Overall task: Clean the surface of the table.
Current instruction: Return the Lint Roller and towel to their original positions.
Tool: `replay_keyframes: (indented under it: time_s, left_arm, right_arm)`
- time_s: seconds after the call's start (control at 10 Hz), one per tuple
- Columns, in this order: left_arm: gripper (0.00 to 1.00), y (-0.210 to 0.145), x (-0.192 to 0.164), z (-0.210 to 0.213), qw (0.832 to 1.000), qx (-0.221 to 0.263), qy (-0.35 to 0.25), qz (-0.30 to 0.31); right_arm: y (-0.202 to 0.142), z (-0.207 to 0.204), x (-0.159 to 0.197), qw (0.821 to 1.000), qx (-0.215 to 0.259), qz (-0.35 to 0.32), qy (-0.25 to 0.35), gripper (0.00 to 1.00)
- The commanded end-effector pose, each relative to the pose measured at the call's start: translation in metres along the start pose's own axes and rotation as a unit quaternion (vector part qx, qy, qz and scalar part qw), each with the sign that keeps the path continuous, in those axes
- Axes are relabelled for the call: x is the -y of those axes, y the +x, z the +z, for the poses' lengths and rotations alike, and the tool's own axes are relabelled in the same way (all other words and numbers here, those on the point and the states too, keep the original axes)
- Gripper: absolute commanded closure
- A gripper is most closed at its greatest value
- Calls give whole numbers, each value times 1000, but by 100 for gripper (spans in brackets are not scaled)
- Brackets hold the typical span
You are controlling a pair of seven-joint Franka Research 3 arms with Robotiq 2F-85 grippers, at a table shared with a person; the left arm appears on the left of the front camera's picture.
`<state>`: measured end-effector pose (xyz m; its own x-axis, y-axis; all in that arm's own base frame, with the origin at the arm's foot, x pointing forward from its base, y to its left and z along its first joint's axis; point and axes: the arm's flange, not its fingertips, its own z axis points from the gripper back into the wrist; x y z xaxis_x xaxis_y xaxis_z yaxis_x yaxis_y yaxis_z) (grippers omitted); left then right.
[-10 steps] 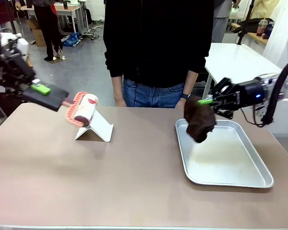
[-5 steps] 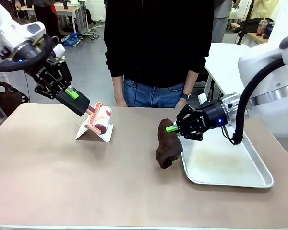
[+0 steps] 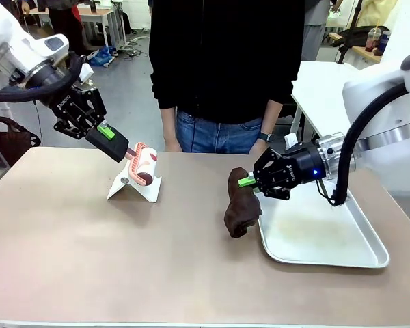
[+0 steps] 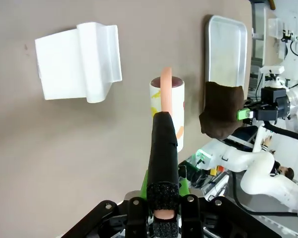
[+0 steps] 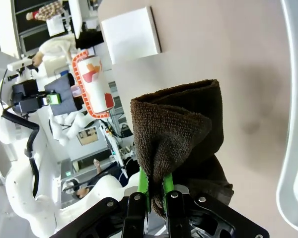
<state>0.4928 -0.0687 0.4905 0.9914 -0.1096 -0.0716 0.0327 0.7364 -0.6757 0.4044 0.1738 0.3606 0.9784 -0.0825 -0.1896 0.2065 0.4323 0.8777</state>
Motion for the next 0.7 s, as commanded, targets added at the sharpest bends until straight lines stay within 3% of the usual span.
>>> replay_keyframes:
  time_s: [0.0, 0.1, 0.4, 0.6]
  left_arm:
    - [78, 2, -1, 2, 1000, 6, 1, 1]
    - [78, -4, 7, -6, 999, 28, 39, -20]
    - [78, 16, 22, -21, 996, 52, 77, -18]
    - [78, 35, 21, -25, 995, 43, 87, 1]
  right_arm:
    - [0, 1, 0, 1000, 0, -1, 2, 87]
    - [-8, -3, -17, 996, 61, 18, -56, 87]
    - [-1, -47, -26, 990, 78, 29, -117, 87]
    - [15, -67, -26, 983, 87, 16, -162, 87]
